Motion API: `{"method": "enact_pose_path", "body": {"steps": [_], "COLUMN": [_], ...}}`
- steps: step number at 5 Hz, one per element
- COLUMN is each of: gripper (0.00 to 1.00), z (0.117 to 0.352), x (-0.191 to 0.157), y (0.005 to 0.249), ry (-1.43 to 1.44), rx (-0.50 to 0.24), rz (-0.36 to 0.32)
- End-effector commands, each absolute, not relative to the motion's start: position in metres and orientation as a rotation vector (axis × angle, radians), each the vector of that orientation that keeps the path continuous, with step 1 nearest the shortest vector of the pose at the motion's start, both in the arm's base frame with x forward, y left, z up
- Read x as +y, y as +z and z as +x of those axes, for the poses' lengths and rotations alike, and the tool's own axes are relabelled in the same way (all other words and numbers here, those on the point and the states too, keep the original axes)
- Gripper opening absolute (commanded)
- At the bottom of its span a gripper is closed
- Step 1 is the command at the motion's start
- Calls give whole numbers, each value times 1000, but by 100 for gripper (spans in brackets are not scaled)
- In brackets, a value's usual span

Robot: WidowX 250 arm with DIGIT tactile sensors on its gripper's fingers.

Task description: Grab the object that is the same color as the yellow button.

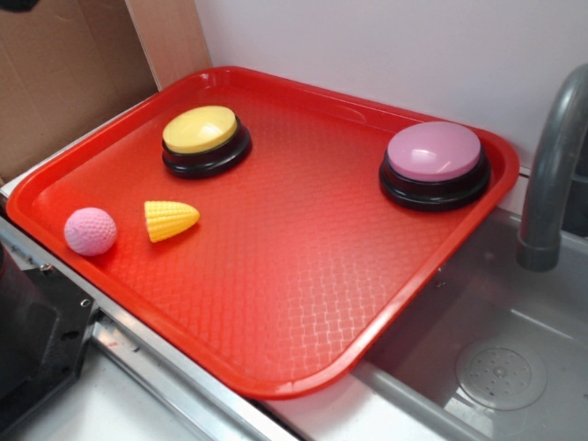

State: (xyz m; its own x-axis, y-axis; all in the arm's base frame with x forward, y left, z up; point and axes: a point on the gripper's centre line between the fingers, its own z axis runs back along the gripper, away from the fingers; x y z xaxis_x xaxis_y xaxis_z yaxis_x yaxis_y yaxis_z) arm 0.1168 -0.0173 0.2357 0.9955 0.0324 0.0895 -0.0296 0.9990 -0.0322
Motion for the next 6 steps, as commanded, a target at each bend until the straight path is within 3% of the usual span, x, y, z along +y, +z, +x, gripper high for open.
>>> {"method": "enact_pose_path", "body": {"steps": [1, 2, 3, 4, 5, 6], "gripper": [100, 100, 100, 100, 100, 100], "z": [117, 125, 138, 145, 157, 164], "x": [-17, -4, 7, 14, 16, 18], "y": [236, 211, 171, 140, 102, 78], "ry": [31, -19, -44, -48, -70, -82], "rx": [-90, -49, -19, -24, -37, -42], "rz": [-31, -11, 79, 118, 111, 116]}}
